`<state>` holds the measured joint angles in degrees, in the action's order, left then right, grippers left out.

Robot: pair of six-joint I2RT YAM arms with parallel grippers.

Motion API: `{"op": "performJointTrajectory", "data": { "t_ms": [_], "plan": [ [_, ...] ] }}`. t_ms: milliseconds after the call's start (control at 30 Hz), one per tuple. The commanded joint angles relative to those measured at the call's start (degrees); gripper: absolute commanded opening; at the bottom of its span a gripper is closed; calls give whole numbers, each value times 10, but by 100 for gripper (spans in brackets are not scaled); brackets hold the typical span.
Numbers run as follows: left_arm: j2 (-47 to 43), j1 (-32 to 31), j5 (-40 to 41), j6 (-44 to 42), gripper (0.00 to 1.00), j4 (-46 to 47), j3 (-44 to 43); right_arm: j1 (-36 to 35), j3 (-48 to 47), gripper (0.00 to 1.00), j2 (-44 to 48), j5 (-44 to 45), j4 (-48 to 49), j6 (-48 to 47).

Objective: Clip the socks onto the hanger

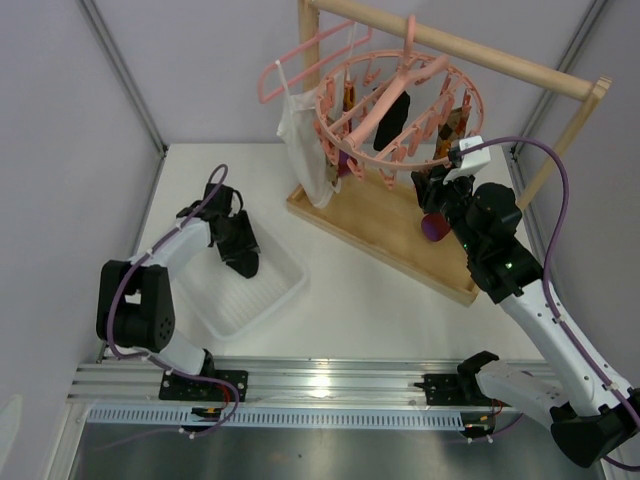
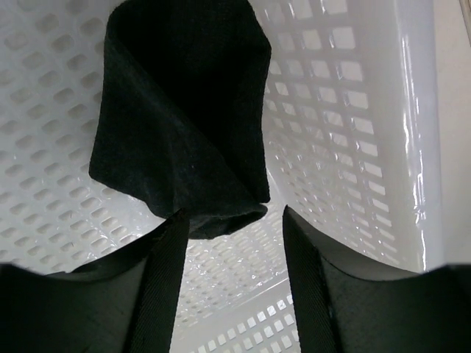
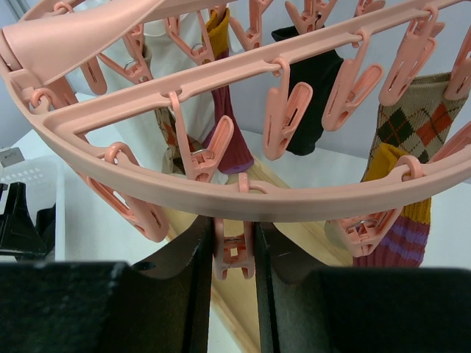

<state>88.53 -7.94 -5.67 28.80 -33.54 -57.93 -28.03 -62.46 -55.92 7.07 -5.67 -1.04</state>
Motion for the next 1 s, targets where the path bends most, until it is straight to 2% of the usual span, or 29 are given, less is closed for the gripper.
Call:
{"op": "performJointTrajectory", "data": {
  "t_ms": [0,267,367,500,667,767,967],
  "plan": [
    [16,-8,24,17,55,3,-29,2,5,2,1,-2,3,6],
    [45,-8,53,26,47,-21,-37,3,8,2,3,-4,7,7],
    [55,-8,72,24,42,-28,-39,2,11,2,3,-5,7,8],
    [53,-8,69,24,17,-30,-38,3,10,2,6,-3,7,7],
    [2,-8,64,21,3,-48,-38,3,10,2,11,-2,4,7],
    [-34,-8,61,14,1,-65,-42,3,10,2,13,-1,3,7],
    [-97,-8,9,8,1,-112,-127,4,7,2,12,-4,5,8]
  ]
}}
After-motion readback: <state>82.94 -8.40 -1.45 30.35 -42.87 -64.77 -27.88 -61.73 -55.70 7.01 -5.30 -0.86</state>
